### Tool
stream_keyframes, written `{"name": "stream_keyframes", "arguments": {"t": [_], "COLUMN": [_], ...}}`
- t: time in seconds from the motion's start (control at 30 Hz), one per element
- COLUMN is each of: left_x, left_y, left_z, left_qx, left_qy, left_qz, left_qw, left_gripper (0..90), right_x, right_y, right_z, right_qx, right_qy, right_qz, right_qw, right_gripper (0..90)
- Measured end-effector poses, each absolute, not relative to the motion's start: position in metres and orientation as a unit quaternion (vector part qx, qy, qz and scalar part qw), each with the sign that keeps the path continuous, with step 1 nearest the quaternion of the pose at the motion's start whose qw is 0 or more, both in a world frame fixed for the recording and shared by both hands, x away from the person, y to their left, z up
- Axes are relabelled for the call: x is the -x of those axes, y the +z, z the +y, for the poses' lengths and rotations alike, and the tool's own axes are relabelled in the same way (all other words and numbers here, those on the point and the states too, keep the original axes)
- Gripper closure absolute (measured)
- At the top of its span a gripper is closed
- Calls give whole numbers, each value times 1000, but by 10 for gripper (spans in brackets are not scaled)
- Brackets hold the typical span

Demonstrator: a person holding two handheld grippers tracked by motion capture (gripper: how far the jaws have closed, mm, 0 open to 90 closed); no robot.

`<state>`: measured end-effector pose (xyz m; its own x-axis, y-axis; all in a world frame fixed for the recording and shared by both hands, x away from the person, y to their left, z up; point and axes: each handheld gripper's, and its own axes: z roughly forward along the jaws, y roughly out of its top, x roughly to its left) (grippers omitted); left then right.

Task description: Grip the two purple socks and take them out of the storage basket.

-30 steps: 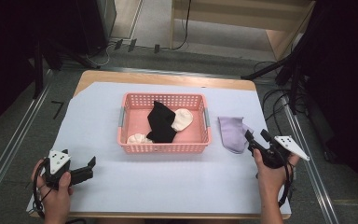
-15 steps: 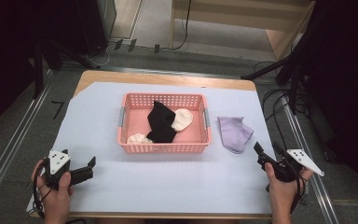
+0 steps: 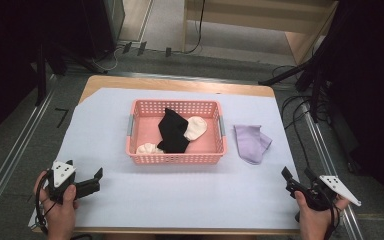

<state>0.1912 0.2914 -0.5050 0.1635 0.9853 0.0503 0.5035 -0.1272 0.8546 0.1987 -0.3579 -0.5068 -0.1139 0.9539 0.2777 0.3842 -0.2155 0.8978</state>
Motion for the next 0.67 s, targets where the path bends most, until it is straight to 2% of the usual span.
{"name": "stream_keyframes", "arguments": {"t": [0.23,0.4,0.67], "left_x": [-191,-191,-191], "left_y": [-505,-505,-505], "left_z": [291,291,292], "left_qx": [-672,-672,-672], "left_qy": [335,334,335], "left_qz": [553,554,554], "left_qw": [361,360,360], "left_gripper": [35,34,34], "right_x": [-186,-185,-185], "right_y": [-517,-529,-528], "right_z": [-360,-357,-350], "right_qx": [-601,-594,-605], "right_qy": [490,469,457], "right_qz": [568,588,581], "right_qw": [276,286,295], "right_gripper": [131,136,141]}}
